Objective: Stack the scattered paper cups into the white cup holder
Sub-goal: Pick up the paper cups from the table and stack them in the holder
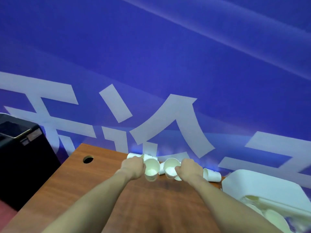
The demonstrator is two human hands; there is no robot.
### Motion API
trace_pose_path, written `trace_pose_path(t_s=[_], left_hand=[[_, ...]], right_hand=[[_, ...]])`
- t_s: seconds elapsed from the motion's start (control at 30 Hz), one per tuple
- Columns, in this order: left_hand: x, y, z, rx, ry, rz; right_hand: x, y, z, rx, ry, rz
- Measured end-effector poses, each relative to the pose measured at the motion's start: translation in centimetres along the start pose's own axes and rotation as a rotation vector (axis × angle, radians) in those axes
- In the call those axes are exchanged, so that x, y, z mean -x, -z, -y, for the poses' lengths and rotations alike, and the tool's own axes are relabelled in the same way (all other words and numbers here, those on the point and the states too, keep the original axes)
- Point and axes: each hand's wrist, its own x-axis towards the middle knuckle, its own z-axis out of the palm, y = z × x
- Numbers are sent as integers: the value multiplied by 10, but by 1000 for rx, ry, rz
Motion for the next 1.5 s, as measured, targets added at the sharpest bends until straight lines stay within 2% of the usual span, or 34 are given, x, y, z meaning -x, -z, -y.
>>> trace_pose_path(t_s=[0.47, 0.87, 1.1, 1.33, 1.5], left_hand=[[24, 11, -171, -27, -255, -15], [55, 0, -359, 12, -458, 34], [87, -32, -446, 277, -386, 292], [103, -83, -494, 611, -210, 385], [105, -118, -510, 710, -55, 491]], right_hand=[[60, 35, -164, -72, -168, -111], [123, 58, -342, -175, -442, -233], [161, 46, -428, -219, -606, -233], [176, 27, -482, -226, -674, -222], [172, 6, -506, -250, -660, -185]])
